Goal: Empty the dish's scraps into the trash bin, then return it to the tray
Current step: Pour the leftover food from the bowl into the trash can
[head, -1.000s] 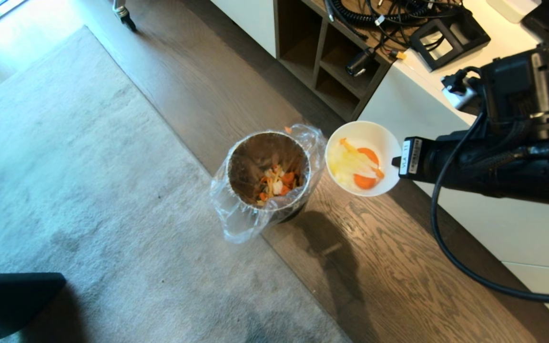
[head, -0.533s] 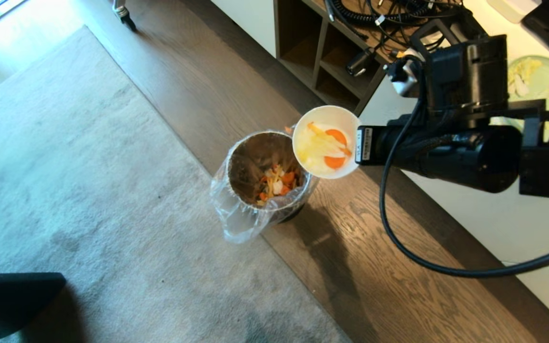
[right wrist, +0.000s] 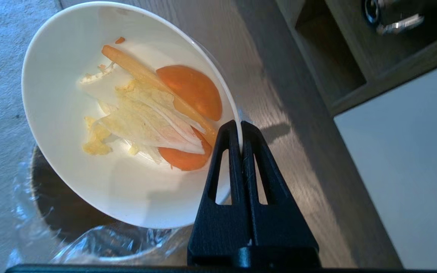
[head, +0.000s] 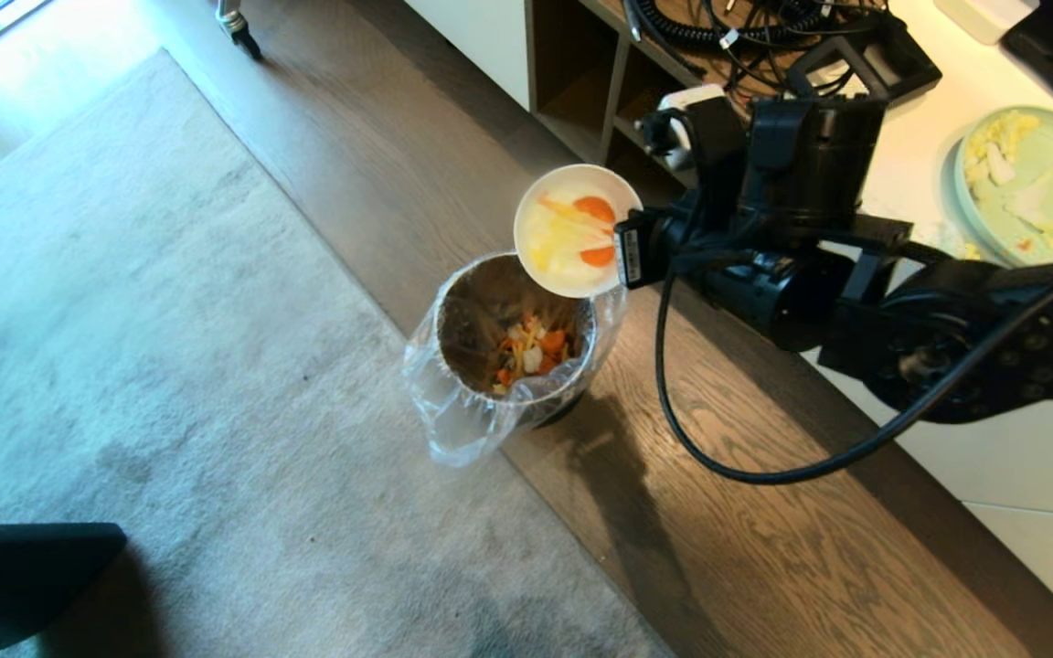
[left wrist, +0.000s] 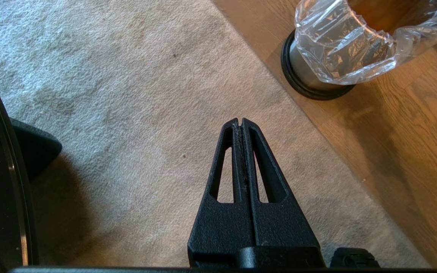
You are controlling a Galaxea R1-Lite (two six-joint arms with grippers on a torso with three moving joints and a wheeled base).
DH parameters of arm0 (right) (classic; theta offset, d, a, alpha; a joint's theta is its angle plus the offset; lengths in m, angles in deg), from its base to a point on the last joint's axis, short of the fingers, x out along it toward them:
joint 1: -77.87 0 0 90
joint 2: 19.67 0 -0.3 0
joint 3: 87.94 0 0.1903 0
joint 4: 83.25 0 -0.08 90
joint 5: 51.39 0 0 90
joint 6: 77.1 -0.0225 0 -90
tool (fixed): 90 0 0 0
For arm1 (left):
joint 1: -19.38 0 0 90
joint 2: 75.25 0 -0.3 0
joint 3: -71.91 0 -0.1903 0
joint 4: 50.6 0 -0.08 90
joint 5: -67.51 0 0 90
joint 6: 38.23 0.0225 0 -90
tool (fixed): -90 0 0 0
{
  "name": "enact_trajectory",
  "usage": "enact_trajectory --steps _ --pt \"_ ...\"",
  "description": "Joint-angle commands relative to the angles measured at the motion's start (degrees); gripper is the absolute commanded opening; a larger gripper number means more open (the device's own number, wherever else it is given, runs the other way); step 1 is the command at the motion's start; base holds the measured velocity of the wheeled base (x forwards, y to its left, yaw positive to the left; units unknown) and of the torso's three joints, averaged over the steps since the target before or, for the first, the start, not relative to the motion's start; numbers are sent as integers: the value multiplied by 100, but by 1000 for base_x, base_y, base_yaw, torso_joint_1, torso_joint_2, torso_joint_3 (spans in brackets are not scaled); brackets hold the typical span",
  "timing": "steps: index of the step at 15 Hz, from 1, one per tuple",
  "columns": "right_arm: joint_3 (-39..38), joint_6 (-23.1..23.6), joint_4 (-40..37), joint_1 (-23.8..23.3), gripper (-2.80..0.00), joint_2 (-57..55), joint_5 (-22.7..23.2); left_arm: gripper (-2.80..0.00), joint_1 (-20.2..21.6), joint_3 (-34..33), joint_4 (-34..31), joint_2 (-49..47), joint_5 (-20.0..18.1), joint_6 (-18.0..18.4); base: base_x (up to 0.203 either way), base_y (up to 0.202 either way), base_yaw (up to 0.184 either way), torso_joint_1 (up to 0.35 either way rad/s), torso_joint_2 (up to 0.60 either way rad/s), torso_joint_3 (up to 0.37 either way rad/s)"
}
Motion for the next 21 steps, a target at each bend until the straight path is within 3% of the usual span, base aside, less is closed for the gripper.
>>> enact_trajectory --steps 1,6,18,21 --pt "-26 581 689 19 -280 -344 -9 -280 0 0 3 2 2 -11 0 0 0 0 0 0" --pt "-36 1771 2121 22 -280 -775 9 -280 0 0 3 2 2 -2 0 0 0 0 0 0" --pt "-473 3423 4202 178 -280 -1073 81 -280 0 0 3 2 2 -8 0 0 0 0 0 0" --pt "-482 3849 4676 187 -280 -1136 446 -280 0 0 3 2 2 -2 0 0 0 0 0 0"
